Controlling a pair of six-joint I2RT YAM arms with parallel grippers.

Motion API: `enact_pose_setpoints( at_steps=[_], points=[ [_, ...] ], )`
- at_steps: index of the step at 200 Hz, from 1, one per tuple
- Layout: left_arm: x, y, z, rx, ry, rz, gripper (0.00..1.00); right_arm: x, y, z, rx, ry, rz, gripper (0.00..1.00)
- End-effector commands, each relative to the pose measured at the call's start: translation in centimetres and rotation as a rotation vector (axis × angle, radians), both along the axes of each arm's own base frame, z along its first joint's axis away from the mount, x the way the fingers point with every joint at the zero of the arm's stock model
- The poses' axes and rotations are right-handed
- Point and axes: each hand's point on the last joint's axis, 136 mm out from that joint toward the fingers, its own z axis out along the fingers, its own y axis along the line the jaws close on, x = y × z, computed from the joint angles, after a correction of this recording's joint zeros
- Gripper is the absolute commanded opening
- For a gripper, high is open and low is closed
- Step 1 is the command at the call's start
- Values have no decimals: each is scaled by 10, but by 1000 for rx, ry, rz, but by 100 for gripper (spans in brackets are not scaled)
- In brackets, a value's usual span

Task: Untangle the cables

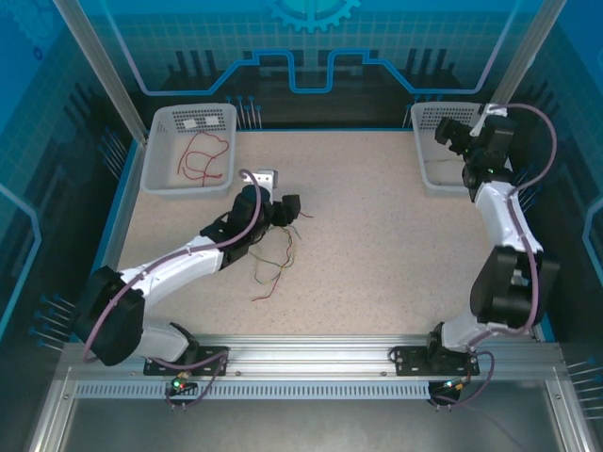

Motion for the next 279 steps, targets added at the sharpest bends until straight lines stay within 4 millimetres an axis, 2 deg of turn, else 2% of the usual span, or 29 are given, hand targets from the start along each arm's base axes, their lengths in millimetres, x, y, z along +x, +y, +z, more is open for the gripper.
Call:
enact_pose_setpoints(
  at_steps=[1,19,22,27,28,34,38,47,64,80,96,121,144,148,158,194,218,243,251,254,279],
  points=[
    [-2,-6,-2,-12,69,-14,74,-32,28,-6,62,27,101,99],
    [-2,-4,-5,-3,90,-14,75,-65,75,6,90,-61,226,98],
    [-2,-3,-7,-6,96,-11,75,-71,89,7,88,-76,259,97],
    [-1,-1,-10,-16,112,1,81,-79,106,6,81,-102,306,97],
    [-1,0,-11,-18,116,4,82,-81,116,6,81,-106,328,97],
    [0,5,-17,-38,142,17,84,-90,142,6,68,-131,400,97],
    [1,7,-21,-56,161,20,84,-96,158,-6,62,-116,445,96],
    [5,13,-32,-93,206,30,84,-107,197,-20,52,-87,549,94],
    [7,20,-50,-91,289,31,84,-126,256,-55,74,39,751,87],
    [5,19,-62,-11,354,-3,84,-142,289,-90,70,160,843,80],
    [4,18,-74,25,409,-17,83,-155,314,-115,66,187,913,76],
    [4,13,-90,21,452,-26,77,-152,335,-145,89,269,939,75],
    [7,11,-96,16,456,-21,75,-134,340,-172,81,369,888,75],
    [8,12,-96,17,457,-20,75,-127,343,-167,82,364,882,75],
    [9,14,-97,38,456,-12,75,-119,346,-170,81,384,871,75],
    [14,32,-90,148,407,21,74,-103,348,-160,97,331,830,75],
    [23,32,-91,214,403,-45,71,-105,351,-147,114,281,854,76],
    [32,29,-95,342,386,-154,70,-112,346,-142,105,229,851,77],
    [33,27,-95,381,370,-198,71,-113,345,-135,103,210,848,77],
    [34,27,-94,393,360,-210,72,-118,341,-143,97,229,846,78],
    [40,24,-99,466,333,-317,77,-127,331,-140,87,209,827,79]
  ],
)
